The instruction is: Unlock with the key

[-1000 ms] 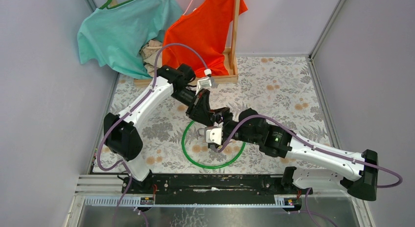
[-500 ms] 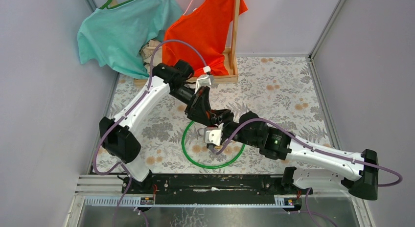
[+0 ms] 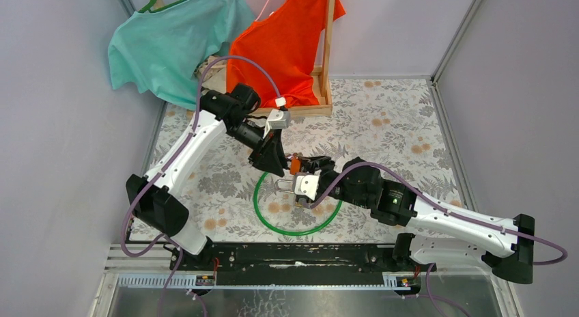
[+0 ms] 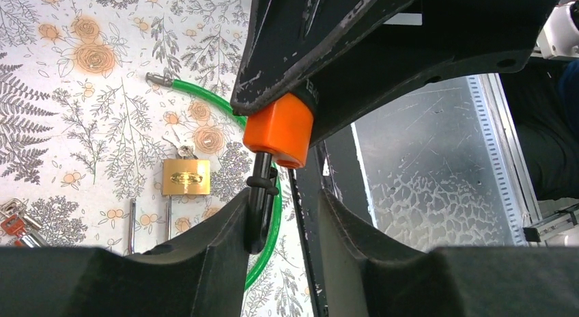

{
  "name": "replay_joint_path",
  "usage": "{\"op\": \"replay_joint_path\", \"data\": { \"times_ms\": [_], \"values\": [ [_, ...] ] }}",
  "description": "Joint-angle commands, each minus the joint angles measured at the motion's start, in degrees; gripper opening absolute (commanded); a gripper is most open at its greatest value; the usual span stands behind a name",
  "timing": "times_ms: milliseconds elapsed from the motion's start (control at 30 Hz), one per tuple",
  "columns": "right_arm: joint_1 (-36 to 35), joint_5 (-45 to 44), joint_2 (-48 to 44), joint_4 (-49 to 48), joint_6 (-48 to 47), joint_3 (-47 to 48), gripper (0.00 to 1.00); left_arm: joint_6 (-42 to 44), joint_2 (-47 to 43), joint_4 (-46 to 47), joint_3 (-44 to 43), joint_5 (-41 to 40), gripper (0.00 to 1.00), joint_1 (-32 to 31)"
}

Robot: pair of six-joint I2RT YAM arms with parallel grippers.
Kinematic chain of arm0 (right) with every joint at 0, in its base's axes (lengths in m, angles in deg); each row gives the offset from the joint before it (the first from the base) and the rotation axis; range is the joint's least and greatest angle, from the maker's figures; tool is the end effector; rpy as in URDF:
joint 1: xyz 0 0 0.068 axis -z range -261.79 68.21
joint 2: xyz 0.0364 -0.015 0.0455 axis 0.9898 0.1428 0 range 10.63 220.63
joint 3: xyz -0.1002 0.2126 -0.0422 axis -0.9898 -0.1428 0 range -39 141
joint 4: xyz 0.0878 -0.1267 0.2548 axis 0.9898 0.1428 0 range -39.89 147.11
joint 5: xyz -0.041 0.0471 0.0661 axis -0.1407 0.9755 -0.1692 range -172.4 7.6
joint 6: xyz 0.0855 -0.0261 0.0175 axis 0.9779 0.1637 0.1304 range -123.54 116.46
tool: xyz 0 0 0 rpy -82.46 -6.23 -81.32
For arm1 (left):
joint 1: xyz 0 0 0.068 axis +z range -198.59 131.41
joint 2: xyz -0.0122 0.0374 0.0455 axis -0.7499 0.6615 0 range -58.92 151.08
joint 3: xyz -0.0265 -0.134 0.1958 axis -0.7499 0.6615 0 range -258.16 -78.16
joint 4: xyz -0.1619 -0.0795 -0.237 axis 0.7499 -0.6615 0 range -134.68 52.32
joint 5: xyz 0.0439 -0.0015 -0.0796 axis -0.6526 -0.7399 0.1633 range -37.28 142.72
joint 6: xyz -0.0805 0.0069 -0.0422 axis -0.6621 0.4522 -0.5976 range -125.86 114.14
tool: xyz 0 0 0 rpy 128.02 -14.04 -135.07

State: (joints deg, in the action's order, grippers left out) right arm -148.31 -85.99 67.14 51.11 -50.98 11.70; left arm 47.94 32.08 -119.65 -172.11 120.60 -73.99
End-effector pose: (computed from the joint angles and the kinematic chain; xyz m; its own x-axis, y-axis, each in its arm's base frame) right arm 0.1387 0.3065 0.3168 0.6240 -0.4085 -0.6661 -0.6371 0.2275 -0.7364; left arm 0.2602 -0.2073 0.3139 -0.2647 0.4621 -0.8464 0.9052 -0.1836 -0.3833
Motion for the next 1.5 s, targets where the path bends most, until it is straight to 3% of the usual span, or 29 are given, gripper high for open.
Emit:
{"op": "replay_joint_path", "data": {
  "times_ms": [0, 300, 433, 500, 667, 800, 933, 1033, 1100, 1167, 1367, 1400, 1467],
  "values": [
    [0.2, 1.4, 0.0, -2.8, 6.1, 3.0, 0.0, 2.9, 0.6, -1.2, -1.5, 0.8, 0.44, 0.2],
    [0.2, 2.7, -0.1, -4.9, 20.0, 4.1, 0.0, 8.0, 1.4, -0.5, 0.4, -5.1, 0.24, 0.2],
    [0.8, -5.5, 2.3, -2.4, 28.9, 7.0, 0.0, 8.6, -0.5, 3.1, 2.6, -13.2, 0.17, 0.2],
    [2.3, -5.4, 3.6, 0.3, 33.4, 8.4, 0.0, 7.6, -2.1, 6.7, 4.8, -18.3, 0.16, 0.2],
    [8.6, 6.0, 5.6, 0.7, 46.6, 8.8, 0.0, 1.2, -5.1, 17.5, 8.7, -23.2, 0.15, 0.0],
    [16.3, 19.6, 8.0, -1.4, 59.9, 7.9, 0.0, -7.8, -8.2, 32.0, 14.2, -31.9, 0.17, -1.4],
    [23.2, 28.6, 9.9, -6.1, 72.2, 5.0, 0.0, -11.5, -9.9, 43.3, 19.9, -43.5, 0.26, -3.1],
    [27.9, 28.4, 9.9, -7.6, 75.9, 2.7, 0.0, -14.0, -8.8, 45.5, 20.6, -48.7, 0.41, -3.2],
    [29.3, 24.0, 9.0, -6.1, 75.0, 1.5, 0.0, -15.0, -8.1, 45.7, 20.4, -51.9, 0.6, -3.2],
    [29.9, 19.2, 8.8, -2.7, 73.3, 1.4, 0.0, -16.4, -7.9, 47.1, 20.8, -56.1, 0.68, -3.2],
    [30.0, 3.0, 11.0, 2.1, 67.4, -0.8, 0.0, -20.9, -8.5, 50.8, 21.3, -64.6, 0.75, -2.3],
    [30.0, 0.9, 11.6, 1.9, 66.8, -1.4, 0.0, -20.9, -8.9, 50.9, 21.7, -64.3, 0.97, -2.0],
    [30.0, -3.0, 13.0, 0.6, 65.6, -2.4, 0.0, -21.0, -10.6, 52.0, 23.0, -64.1, 1.0, -1.7]
  ]
}}
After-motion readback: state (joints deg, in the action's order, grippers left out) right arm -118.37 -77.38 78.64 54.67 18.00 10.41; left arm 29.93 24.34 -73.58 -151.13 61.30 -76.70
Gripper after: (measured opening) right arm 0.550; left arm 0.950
